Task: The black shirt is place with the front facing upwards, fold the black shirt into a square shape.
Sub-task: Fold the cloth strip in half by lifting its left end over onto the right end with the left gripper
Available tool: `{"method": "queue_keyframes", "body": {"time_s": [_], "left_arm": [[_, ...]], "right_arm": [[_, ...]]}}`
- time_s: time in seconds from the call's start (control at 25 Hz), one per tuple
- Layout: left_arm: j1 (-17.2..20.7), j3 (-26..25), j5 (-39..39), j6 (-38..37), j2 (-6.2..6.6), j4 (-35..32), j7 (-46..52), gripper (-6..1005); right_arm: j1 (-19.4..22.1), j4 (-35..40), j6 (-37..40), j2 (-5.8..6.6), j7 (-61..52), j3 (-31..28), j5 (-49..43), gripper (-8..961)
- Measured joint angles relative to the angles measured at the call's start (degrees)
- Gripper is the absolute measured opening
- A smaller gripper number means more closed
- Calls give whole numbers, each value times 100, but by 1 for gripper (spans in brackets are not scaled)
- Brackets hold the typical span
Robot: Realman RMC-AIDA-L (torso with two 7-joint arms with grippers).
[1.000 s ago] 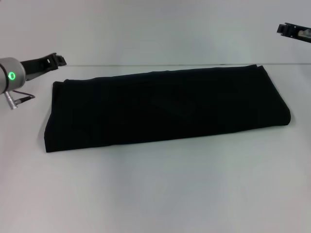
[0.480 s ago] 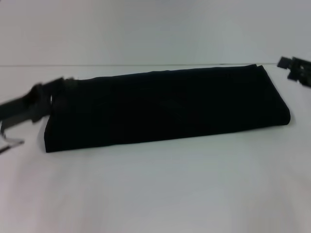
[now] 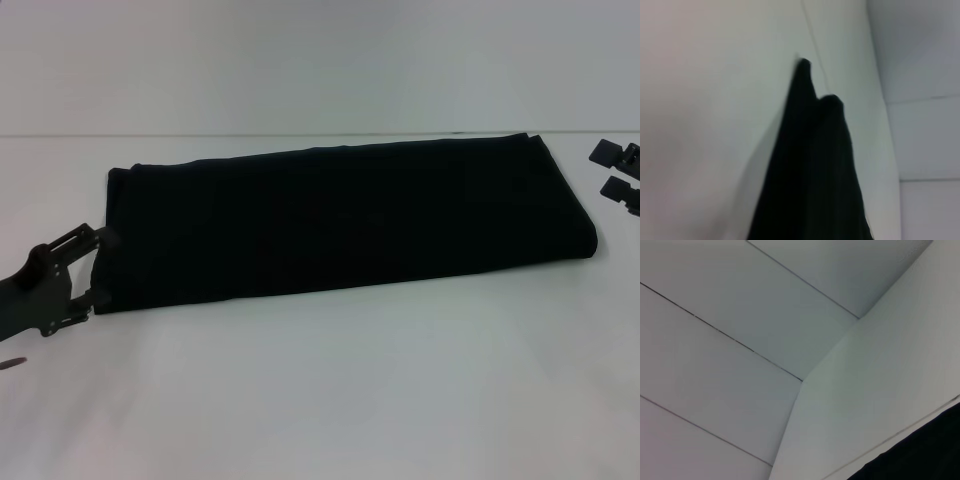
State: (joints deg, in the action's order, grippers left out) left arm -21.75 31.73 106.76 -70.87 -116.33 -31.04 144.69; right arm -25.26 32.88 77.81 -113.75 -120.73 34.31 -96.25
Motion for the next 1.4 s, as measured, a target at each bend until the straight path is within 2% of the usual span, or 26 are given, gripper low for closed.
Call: {"method": "queue_keyframes", "body": {"time_s": [0.24,0.52,0.72,0.84,1.12,1.24,1.4], "left_arm": [[2,49,3,202,-23,62,158,945],[-54,-13,-250,184,-61,64,-131,942],[-295,170,89,791,-50,253,-128,940],[-333,182,205,876,-31,276,-92,939],[-111,0,138,102,-15,-44,92,936],[-29,1,295,44,39,-30,384,935],[39,-13,397,161,42,-34,548,933]], "right_arm": [[-34,-6,-21,18,55,-5,-4,942],[1,-18,-24,-10,104,-22,19,944],[-8,-26,-74,-30,104,-29,-3,944],[-13,-27,-97,-28,91,-30,-5,944],[27,-27,-55,-5,67,-95,27,944],[28,-27,-60,-10,78,-101,28,944],[8,-27,-79,-20,80,-110,20,943]]}}
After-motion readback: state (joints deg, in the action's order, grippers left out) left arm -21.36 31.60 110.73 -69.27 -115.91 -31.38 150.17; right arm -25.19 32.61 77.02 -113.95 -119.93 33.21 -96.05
